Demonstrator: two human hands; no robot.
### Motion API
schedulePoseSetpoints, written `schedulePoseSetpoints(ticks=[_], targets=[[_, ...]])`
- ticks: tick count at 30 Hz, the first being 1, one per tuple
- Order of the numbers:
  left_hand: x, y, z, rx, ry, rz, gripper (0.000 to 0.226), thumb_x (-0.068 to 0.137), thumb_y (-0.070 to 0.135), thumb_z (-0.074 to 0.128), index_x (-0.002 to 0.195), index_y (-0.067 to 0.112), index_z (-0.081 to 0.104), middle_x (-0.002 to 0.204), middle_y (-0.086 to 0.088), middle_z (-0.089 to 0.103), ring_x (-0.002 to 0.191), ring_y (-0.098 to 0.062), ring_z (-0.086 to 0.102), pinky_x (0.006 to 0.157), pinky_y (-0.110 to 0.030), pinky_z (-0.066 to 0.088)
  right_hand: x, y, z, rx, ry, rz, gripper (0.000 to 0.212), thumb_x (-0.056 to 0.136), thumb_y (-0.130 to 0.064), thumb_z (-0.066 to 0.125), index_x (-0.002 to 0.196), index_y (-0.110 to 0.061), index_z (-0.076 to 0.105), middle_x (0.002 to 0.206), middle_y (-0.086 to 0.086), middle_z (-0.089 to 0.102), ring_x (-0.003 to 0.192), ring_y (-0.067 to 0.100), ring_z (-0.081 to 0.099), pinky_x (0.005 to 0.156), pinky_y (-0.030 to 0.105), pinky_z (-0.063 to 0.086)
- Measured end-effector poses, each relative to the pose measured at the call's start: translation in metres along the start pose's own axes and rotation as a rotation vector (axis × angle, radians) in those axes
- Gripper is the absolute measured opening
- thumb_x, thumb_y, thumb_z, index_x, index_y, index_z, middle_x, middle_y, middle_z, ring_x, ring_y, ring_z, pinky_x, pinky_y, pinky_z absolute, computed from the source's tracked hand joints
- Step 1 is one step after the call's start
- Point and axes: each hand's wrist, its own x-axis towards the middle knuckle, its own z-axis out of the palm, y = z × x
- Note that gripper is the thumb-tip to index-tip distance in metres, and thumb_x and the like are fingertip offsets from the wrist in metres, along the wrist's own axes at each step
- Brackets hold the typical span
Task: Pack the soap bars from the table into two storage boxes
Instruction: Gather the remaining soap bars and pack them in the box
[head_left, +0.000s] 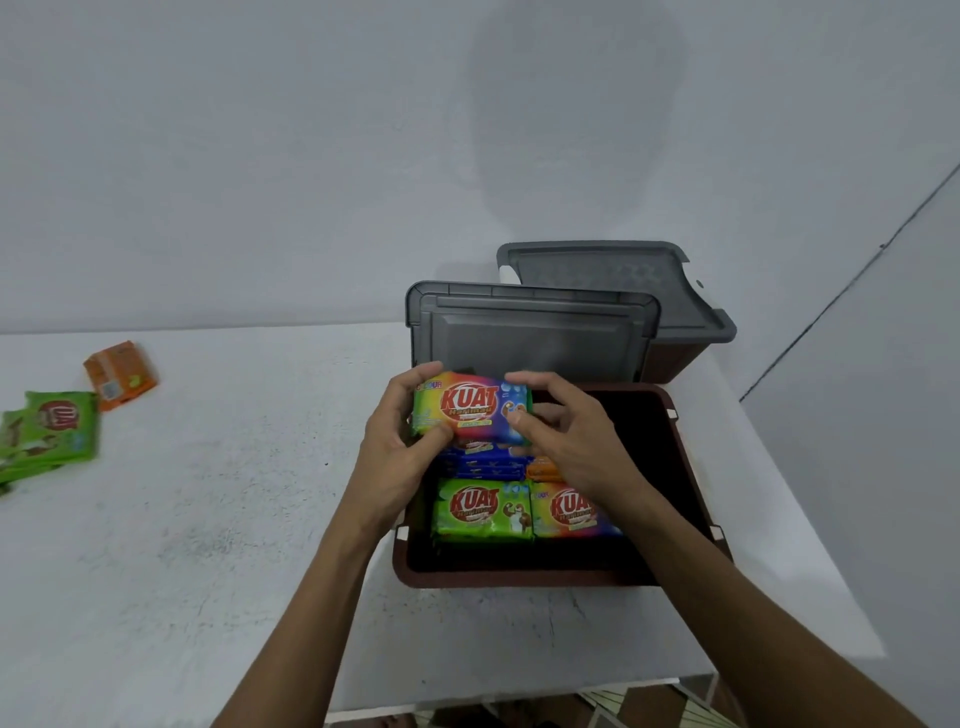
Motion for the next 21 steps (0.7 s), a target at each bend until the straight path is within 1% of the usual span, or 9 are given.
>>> schedulePoseSetpoints(ticks=[3,5,7,9,11,14,17,21], targets=[[0.0,0.001,-0.001,0.017,-0.027,0.015,0.046,0.091,0.004,0.058,0.13,0.027,0.047,0.121,0.008,0.056,0.109,-0.006,0.06,0.074,-0.025,0.057,-0.001,-0.002,0.001,0.09,0.007,0.044,0.029,0.093,-0.013,0.06,0.12,-0.027,0.06,0.118,0.007,0.063,0.105,0.021,0.067,0.076,0.04,0.061],[0.0,0.001,-0.003,0.084,-0.071,0.03,0.045,0.091,0.008,0.06,0.129,0.029,0.047,0.121,0.011,0.056,0.109,-0.003,0.058,0.073,-0.023,0.057,-0.003,-0.002,-0.003,0.169,0.012,0.078,0.028,0.093,-0.012,0.06,0.117,-0.027,0.062,0.117,0.007,0.064,0.105,0.022,0.067,0.077,0.043,0.061],[0.0,0.0,-0.006,0.234,-0.112,0.07,0.043,0.09,0.018,0.062,0.128,0.032,0.049,0.12,0.015,0.056,0.109,0.003,0.056,0.075,-0.017,0.055,-0.008,-0.001,-0.011,0.203,0.022,0.099,0.028,0.093,-0.012,0.06,0.117,-0.025,0.062,0.118,0.006,0.064,0.106,0.022,0.067,0.074,0.039,0.061],[0.002,-0.004,-0.009,0.375,-0.111,0.129,0.04,0.09,0.021,0.063,0.126,0.032,0.052,0.121,0.017,0.056,0.11,0.007,0.053,0.077,-0.008,0.05,-0.015,0.0,-0.02,0.15,0.046,0.109,0.029,0.092,-0.013,0.06,0.119,-0.026,0.061,0.118,0.005,0.064,0.103,0.02,0.068,0.071,0.033,0.06],[0.003,-0.008,-0.012,0.483,-0.105,0.209,0.035,0.091,0.019,0.062,0.123,0.032,0.054,0.12,0.022,0.054,0.112,0.01,0.05,0.079,-0.004,0.045,-0.023,0.001,-0.031,0.053,0.08,0.12,0.03,0.091,-0.016,0.062,0.118,-0.028,0.061,0.117,0.001,0.064,0.098,0.016,0.069,0.069,0.029,0.06],[0.005,-0.013,-0.015,0.576,-0.114,0.267,0.031,0.092,0.024,0.06,0.122,0.031,0.055,0.12,0.024,0.052,0.112,0.013,0.047,0.081,-0.003,0.044,-0.035,0.004,-0.047,-0.049,0.102,0.168,0.028,0.09,-0.02,0.063,0.114,-0.034,0.06,0.116,-0.004,0.064,0.096,0.014,0.068,0.068,0.026,0.059],[0.006,-0.018,-0.015,0.593,-0.112,0.251,0.031,0.092,0.023,0.06,0.121,0.029,0.055,0.117,0.021,0.053,0.111,0.017,0.045,0.077,-0.002,0.046,-0.045,0.006,-0.06,-0.148,0.082,0.236,0.027,0.09,-0.021,0.063,0.114,-0.032,0.059,0.116,-0.008,0.061,0.1,0.015,0.065,0.07,0.026,0.06],[0.005,-0.02,-0.014,0.609,-0.099,0.235,0.034,0.092,0.017,0.061,0.117,0.037,0.052,0.11,0.033,0.049,0.108,0.021,0.044,0.073,-0.006,0.046,-0.053,0.015,-0.069,-0.196,0.039,0.326,0.023,0.09,-0.017,0.062,0.11,-0.03,0.059,0.118,-0.006,0.057,0.104,0.018,0.061,0.072,0.028,0.061]])
